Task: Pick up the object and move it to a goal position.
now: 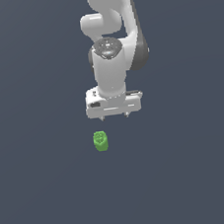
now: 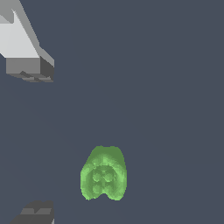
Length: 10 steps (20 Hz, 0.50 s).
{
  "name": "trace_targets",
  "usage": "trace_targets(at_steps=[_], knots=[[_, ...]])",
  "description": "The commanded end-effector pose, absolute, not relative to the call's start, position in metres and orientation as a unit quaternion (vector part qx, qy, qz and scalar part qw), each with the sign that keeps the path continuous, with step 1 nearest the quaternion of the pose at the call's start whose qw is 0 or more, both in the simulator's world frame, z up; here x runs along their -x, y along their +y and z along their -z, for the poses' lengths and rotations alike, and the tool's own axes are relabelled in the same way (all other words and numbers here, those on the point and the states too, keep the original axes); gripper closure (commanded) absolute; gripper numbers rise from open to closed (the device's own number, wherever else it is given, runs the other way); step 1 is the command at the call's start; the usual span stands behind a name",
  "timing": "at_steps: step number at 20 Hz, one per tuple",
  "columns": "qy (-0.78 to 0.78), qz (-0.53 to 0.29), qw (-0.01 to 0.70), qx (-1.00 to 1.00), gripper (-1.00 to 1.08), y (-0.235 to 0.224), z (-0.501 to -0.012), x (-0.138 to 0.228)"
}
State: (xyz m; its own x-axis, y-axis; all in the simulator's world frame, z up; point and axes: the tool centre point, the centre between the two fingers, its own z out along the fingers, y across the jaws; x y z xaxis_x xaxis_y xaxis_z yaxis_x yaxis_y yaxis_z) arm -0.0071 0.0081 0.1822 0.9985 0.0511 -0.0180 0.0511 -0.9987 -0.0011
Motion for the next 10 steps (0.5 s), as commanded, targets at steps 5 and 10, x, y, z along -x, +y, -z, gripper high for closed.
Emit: trace_targets(at_steps=[5,10], knots=[[-0.025,-0.009,0.001,1.000,-0.92,0.002,-0.178,0.004],[-0.022,-0.006,0.001,1.000,-0.92,-0.017,-0.164,-0.007]])
